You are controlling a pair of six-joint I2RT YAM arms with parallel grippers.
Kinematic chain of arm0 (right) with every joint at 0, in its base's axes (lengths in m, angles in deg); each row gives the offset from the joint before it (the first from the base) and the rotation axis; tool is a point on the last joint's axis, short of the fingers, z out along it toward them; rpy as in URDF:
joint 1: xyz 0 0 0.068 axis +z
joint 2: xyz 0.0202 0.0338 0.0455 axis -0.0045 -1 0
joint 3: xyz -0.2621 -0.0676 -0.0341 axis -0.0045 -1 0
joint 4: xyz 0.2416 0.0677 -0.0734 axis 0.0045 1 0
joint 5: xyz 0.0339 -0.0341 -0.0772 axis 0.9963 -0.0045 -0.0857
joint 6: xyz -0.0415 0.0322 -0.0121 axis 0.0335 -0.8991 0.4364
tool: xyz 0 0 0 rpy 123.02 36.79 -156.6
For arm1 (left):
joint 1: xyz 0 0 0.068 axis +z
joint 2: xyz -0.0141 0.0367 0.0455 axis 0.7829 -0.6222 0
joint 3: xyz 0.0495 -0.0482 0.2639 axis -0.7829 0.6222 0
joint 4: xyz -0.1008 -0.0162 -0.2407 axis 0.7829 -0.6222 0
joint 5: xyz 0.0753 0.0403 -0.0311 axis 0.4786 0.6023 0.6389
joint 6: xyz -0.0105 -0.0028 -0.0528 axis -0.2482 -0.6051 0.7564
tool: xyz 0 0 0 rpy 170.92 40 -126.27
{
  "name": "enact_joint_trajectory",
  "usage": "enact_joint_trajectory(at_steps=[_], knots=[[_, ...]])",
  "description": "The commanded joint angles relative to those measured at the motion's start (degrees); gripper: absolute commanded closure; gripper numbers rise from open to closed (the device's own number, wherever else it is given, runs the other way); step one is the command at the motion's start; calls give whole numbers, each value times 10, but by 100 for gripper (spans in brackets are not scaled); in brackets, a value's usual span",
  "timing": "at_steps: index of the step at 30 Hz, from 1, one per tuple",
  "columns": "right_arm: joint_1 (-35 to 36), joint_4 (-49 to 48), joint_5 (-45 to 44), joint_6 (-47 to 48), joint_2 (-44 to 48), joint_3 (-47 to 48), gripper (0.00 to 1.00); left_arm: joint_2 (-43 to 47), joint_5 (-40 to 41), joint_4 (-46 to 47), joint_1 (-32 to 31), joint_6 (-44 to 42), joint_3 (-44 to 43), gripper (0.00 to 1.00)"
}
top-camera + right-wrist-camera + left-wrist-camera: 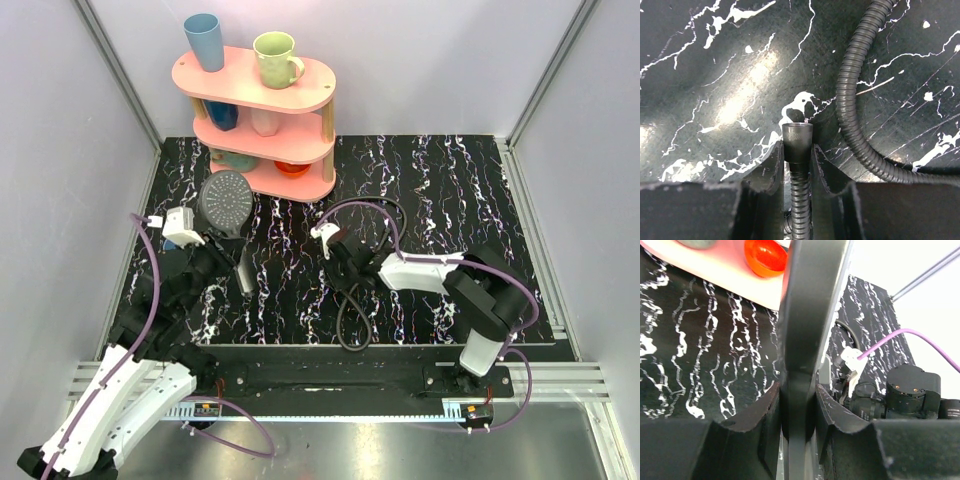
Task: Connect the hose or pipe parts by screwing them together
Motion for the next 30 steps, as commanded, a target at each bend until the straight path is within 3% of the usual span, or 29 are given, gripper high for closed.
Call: enact_joint_trajectory(at_steps=[1,3,6,10,12,13,15,17,22,30], knots=[[-3,-59,20,-25,52,-10,84,-13,-56,79,2,49,-9,100],[-3,-72,24,-33,51,-8,84,-17,-63,98,3,55,0,100],[-2,-57,16,-42,26,13,69,-25,-69,116,3,57,8,100],[-2,-20,8,-68,57,31,37,-33,-53,120,3,47,13,100],[-2,-20,16,-85,110,31,29,-38,-44,120,3,40,14,100],[-1,-19,36,-105,131,30,18,-38,-41,123,3,39,17,100],[-1,-40,68,-120,182,25,6,-41,-31,126,3,38,19,100],[2,-65,128,-143,218,20,0,-44,-31,135,3,38,24,100],[26,-127,184,-172,245,21,0,-53,-38,150,3,50,27,100],[94,-128,153,-172,171,91,1,-56,-48,162,3,62,26,100]])
